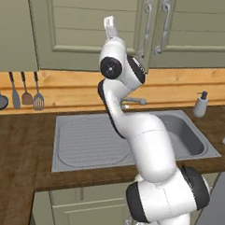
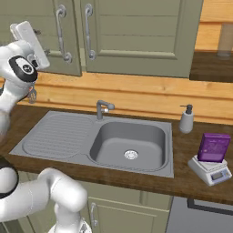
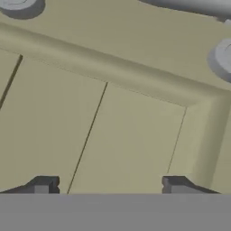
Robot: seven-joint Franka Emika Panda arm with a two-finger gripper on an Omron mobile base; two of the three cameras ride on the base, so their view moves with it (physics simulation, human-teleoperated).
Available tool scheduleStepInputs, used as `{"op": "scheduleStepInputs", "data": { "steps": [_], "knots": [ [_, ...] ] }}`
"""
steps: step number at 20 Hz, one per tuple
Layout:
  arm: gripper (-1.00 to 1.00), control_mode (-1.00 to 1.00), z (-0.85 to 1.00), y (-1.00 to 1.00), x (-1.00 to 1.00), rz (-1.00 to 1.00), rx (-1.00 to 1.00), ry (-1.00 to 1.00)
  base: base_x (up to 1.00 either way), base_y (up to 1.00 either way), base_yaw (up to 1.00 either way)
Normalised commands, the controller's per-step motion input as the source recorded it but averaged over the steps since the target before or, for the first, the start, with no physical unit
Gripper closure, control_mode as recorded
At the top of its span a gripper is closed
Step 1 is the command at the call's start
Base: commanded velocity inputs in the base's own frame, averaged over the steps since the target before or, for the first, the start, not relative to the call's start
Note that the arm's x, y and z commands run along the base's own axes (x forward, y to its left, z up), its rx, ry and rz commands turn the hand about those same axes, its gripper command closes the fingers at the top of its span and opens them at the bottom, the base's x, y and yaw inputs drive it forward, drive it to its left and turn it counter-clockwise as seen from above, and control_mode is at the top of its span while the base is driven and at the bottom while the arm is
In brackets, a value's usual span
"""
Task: Pick the cereal and place it on the digital scale for weighing, and close the cabinet.
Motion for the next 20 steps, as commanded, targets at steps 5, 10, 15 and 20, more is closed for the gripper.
{"op": "scheduleStepInputs", "data": {
  "steps": [5,10,15,20],
  "knots": [
    [-1.0,-1.0,-0.15,-0.24,1.0,0.3,0.05,-0.05,0.0,0.0,0.0],
    [-1.0,-1.0,0.0,0.04,1.0,0.1,0.0,0.07,0.0,0.0,0.0],
    [-1.0,-1.0,-0.13,0.08,1.0,0.07,0.0,0.02,0.0,0.0,0.0],
    [-1.0,-1.0,-0.25,-0.01,1.0,0.13,0.0,0.0,0.0,0.0,0.0]
  ]
}}
